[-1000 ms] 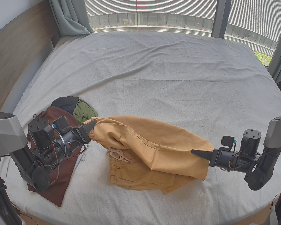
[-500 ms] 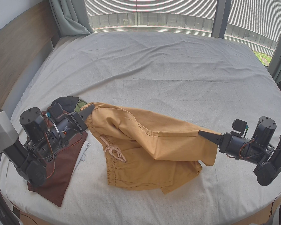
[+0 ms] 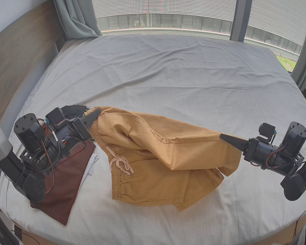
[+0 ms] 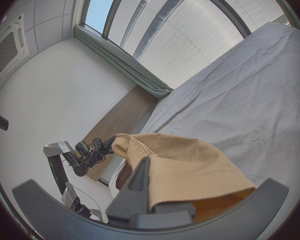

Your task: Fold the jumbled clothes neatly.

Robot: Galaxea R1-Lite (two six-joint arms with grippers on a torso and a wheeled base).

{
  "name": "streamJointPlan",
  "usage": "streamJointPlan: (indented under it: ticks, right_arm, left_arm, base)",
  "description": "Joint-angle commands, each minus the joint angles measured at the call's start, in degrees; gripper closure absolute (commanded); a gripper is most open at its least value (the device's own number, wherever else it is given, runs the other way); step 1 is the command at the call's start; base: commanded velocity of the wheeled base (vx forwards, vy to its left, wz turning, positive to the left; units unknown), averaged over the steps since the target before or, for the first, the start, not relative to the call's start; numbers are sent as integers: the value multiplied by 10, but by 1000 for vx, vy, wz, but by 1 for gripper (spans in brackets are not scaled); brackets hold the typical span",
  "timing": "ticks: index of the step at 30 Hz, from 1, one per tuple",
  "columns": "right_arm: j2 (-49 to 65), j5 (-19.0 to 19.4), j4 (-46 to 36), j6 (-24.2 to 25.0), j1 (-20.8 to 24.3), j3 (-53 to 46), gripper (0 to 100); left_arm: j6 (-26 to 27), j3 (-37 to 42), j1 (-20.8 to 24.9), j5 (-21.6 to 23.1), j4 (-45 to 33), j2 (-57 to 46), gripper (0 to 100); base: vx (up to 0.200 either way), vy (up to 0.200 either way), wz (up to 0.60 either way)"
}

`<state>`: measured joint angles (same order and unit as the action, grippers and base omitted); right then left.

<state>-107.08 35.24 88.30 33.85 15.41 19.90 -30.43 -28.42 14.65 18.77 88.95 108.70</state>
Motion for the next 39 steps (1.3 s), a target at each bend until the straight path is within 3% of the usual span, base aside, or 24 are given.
streamJointPlan:
  ticks: [1,8,16,39]
  right_arm:
    - [21,0,0,-1,2,1,100]
    - [23,0,0,0,2,7,100]
    - [23,0,0,1,1,10,100]
    - [28,-1,1,10,-26,30,100]
  left_arm:
    - [1,6,-1,6,1,-9,100]
    - [5,11,-9,21,1,-14,100]
    - [5,30,-39,76,0,-47,100]
    - [24,33,-64,88,0,-37,100]
  base:
    - [0,0,0]
    - [0,0,0]
    - [0,0,0]
    - [0,0,0]
